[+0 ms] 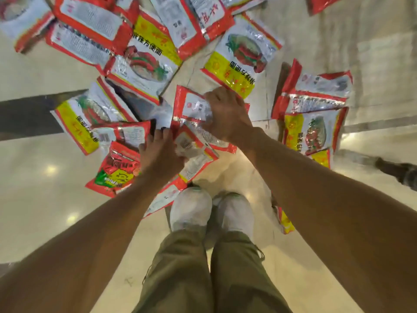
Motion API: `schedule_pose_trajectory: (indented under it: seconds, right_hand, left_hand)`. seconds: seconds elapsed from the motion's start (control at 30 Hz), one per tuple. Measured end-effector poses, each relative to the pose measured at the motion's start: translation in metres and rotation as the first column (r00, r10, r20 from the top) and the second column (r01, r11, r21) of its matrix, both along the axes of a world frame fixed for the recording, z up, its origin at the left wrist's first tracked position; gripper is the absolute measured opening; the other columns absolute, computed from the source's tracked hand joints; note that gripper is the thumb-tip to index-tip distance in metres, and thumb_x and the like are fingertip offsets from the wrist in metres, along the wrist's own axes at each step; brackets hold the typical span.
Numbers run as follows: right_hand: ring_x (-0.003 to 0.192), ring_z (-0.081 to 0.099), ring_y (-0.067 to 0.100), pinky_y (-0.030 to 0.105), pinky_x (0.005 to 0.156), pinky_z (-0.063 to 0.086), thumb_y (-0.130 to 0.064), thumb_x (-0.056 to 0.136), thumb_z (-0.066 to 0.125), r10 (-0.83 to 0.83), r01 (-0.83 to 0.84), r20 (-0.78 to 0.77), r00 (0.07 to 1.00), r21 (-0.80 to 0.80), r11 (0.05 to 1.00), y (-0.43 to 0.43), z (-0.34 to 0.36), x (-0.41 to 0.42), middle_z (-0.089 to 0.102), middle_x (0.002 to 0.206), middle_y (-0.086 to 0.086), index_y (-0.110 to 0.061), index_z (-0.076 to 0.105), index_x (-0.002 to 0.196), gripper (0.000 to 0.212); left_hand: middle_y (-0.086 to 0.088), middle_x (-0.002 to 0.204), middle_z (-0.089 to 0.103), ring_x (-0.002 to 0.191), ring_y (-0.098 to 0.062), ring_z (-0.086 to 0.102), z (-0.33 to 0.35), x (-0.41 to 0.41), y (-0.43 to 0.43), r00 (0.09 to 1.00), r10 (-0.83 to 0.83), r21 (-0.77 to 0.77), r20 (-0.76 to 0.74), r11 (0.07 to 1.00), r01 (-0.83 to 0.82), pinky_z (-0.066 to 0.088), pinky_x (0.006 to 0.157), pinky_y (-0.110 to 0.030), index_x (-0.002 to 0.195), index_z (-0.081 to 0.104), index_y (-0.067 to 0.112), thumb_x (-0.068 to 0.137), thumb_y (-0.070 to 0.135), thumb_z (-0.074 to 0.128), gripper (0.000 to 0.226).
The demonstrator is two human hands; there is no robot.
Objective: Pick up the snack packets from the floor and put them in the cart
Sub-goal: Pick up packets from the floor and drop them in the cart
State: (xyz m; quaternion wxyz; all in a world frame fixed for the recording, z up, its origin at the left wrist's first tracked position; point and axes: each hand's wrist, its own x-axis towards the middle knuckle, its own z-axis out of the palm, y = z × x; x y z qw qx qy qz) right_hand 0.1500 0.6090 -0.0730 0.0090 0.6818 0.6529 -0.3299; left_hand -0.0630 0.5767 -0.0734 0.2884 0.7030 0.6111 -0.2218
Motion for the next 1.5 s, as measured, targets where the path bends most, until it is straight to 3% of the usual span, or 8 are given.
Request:
schedule_pose_trajectory:
  seconds: [0.2, 0.3, 0.67, 0.93, 1.07, 1.2, 1.37, 1.5]
  right_hand:
    - [0.131, 0.047, 0.043, 0.051, 0.108, 0.038, -0.057, 0.082, 0.076, -0.064, 0.076, 0.107, 0.992, -0.117, 0.990, -0.008, -0.007, -0.021, 0.053, 0.135, 0.020, -0.006, 0.057, 0.131, 0.073]
    - [0.103, 0.063, 0.044, 0.042, 0.079, 0.049, -0.052, 0.080, 0.073, -0.173, 0.162, -0.078, 0.982, -0.130, 0.978, -0.014, 0.004, -0.011, 0.068, 0.107, 0.024, 0.001, 0.066, 0.109, 0.061]
    - [0.109, 0.072, 0.023, 0.047, 0.096, 0.059, -0.028, 0.073, 0.087, -0.605, 0.534, -0.305, 0.736, -0.289, 0.795, 0.035, 0.153, 0.049, 0.077, 0.119, 0.002, -0.019, 0.070, 0.122, 0.052]
    - [0.068, 0.069, -0.005, 0.023, 0.060, 0.056, -0.001, 0.085, 0.082, -0.620, 0.617, -0.553, 0.557, -0.225, 0.754, 0.102, 0.376, 0.088, 0.075, 0.084, -0.012, -0.003, 0.069, 0.112, 0.030]
    - [0.070, 0.067, 0.009, 0.032, 0.060, 0.055, -0.009, 0.084, 0.085, -0.629, 0.684, -0.634, 0.451, -0.208, 0.700, 0.103, 0.507, 0.102, 0.076, 0.089, -0.002, -0.016, 0.071, 0.106, 0.027]
    - [0.056, 0.059, 0.004, 0.022, 0.053, 0.047, 0.004, 0.088, 0.076, -0.634, 0.740, -0.690, 0.348, -0.212, 0.638, 0.088, 0.646, 0.119, 0.072, 0.082, 0.000, -0.011, 0.063, 0.107, 0.028]
    - [0.062, 0.062, 0.012, 0.028, 0.054, 0.052, -0.006, 0.071, 0.087, -0.632, 0.813, -0.704, 0.324, -0.134, 0.567, 0.055, 0.816, 0.132, 0.074, 0.078, -0.006, -0.022, 0.069, 0.097, 0.035]
    - [0.089, 0.075, 0.012, 0.032, 0.082, 0.061, 0.007, 0.084, 0.078, -0.580, 0.875, -0.759, 0.297, -0.027, 0.483, 0.019, 0.924, 0.152, 0.080, 0.100, -0.003, -0.005, 0.069, 0.116, 0.035]
  left_hand:
    - [0.003, 0.112, 0.070, 0.113, -0.028, 0.061, -0.001, -0.011, -0.008, 0.992, 0.106, -0.083, 0.069, 0.992, -0.100, 0.035, 0.099, -0.046, 0.112, 0.063, 0.025, 0.070, 0.050, 0.090, 0.056]
    - [0.003, 0.106, 0.070, 0.105, -0.025, 0.064, 0.016, -0.015, 0.001, 0.961, 0.226, -0.172, 0.162, 0.965, -0.198, 0.043, 0.097, -0.041, 0.110, 0.067, 0.020, 0.075, 0.040, 0.090, 0.046]
    - [0.004, 0.108, 0.080, 0.092, -0.020, 0.078, 0.152, -0.025, 0.079, 0.440, 0.759, -0.345, 0.480, 0.624, -0.701, 0.064, 0.080, -0.043, 0.119, 0.071, 0.020, 0.075, 0.030, 0.094, 0.051]
    - [-0.003, 0.114, 0.079, 0.097, -0.022, 0.076, 0.358, -0.005, 0.166, 0.348, 0.641, -0.341, 0.684, 0.703, -0.624, 0.059, 0.068, -0.033, 0.126, 0.069, 0.016, 0.087, 0.022, 0.085, 0.043]
    - [-0.017, 0.118, 0.075, 0.102, -0.036, 0.074, 0.484, 0.003, 0.198, 0.304, 0.590, -0.328, 0.748, 0.727, -0.604, 0.058, 0.067, -0.048, 0.126, 0.065, 0.016, 0.082, 0.038, 0.088, 0.054]
    - [0.001, 0.115, 0.078, 0.099, -0.019, 0.076, 0.620, 0.014, 0.206, 0.289, 0.537, -0.314, 0.792, 0.765, -0.563, 0.059, 0.072, -0.036, 0.126, 0.066, 0.020, 0.088, 0.019, 0.082, 0.042]
    - [0.001, 0.112, 0.079, 0.085, -0.010, 0.076, 0.776, 0.035, 0.191, 0.276, 0.461, -0.288, 0.843, 0.821, -0.492, 0.061, 0.066, -0.031, 0.129, 0.063, 0.014, 0.093, 0.006, 0.075, 0.039]
    - [0.017, 0.109, 0.078, 0.099, -0.006, 0.074, 0.882, 0.057, 0.175, 0.242, 0.391, -0.247, 0.888, 0.849, -0.468, 0.061, 0.079, -0.028, 0.133, 0.060, 0.020, 0.093, 0.002, 0.073, 0.046]
